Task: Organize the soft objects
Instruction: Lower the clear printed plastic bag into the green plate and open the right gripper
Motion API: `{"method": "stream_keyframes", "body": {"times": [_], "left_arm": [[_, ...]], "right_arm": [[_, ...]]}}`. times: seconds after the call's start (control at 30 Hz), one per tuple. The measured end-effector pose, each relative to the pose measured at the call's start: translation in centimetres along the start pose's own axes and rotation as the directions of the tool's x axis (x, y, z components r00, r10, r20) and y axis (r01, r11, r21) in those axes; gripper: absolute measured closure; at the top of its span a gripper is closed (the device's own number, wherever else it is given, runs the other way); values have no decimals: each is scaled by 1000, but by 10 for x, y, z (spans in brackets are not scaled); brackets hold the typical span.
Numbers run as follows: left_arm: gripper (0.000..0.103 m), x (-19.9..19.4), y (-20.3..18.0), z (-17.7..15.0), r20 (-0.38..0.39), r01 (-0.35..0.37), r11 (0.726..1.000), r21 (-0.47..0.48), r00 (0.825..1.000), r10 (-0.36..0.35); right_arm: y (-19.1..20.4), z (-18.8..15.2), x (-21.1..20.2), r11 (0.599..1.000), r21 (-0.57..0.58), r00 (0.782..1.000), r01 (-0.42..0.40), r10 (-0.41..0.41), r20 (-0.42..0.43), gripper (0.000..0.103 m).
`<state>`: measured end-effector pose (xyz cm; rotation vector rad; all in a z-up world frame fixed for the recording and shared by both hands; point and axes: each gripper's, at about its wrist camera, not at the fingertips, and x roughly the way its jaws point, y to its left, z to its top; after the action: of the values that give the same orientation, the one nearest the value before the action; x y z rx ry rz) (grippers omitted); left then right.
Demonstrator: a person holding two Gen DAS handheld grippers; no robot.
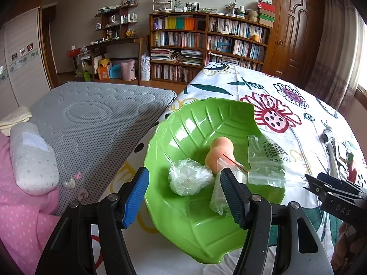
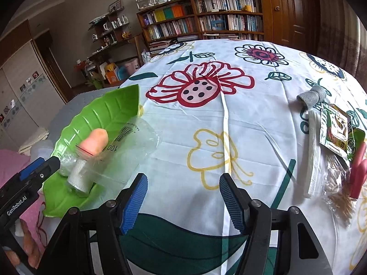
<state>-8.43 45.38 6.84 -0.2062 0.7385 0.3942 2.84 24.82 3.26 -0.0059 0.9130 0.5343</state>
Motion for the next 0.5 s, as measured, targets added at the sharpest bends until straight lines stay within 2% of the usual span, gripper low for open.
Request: {"method": "stream_keyframes", "body": {"times": [0.5], "left_arm": [[37, 0, 0, 0, 2, -2, 1000, -3, 1000, 2]], "right_arm": [[48, 30, 1, 990, -134, 994, -47, 59, 88, 34]]}}
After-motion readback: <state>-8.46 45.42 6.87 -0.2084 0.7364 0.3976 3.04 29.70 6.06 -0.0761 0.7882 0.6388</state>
